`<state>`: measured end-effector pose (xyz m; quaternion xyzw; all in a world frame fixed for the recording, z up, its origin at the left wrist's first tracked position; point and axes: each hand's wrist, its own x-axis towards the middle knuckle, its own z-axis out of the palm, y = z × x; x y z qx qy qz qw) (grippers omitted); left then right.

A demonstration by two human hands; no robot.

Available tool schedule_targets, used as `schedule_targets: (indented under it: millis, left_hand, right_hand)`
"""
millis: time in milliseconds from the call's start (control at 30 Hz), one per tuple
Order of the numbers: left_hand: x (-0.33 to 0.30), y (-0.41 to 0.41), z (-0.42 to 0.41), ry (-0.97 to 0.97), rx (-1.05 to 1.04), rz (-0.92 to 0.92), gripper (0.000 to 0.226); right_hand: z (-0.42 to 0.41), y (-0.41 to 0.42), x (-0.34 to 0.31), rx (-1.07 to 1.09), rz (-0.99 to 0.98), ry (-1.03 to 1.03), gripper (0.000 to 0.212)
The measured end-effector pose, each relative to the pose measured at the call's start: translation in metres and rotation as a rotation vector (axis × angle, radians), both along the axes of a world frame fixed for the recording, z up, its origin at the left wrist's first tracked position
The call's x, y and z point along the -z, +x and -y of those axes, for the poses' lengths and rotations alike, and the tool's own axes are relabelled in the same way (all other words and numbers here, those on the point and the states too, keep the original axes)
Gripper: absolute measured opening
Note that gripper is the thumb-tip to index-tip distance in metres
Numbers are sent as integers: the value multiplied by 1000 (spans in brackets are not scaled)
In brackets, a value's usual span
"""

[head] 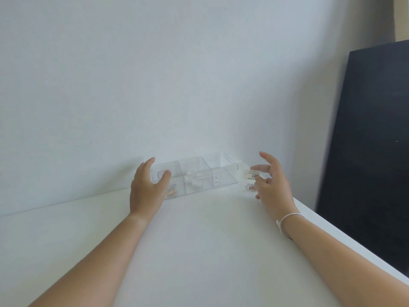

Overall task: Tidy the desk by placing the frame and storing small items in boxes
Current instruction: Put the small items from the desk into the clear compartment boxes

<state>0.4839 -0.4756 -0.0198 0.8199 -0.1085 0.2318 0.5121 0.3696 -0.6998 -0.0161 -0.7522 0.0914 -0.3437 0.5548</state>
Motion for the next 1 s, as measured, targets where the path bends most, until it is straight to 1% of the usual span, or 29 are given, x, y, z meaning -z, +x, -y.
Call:
schedule_targets:
  millis: [200,400,633,800,933,1000]
  left_hand:
    - [4,5,2,9,45,-79,58]
    - [4,8,2,-34,73,-95,71]
    - [8,12,2,-43,85,-89,81]
    - [9,13,2,-40,80,-94,85]
    - [9,14,1,-37,84,-99,89]
    - [9,14,1,-29,87,-103,91]
  right_hand:
    - [1,14,-1,35,33,-117,63]
    - [0,36,-9,99,177,-89,57]
    - [-14,71,-21,78,235,-8,51]
    - [-22,93,-19,39,143,-95,43]
    - [-24,107,-17,122,-14,-309,28]
    - [-22,111,-16,145,-63,-351,24]
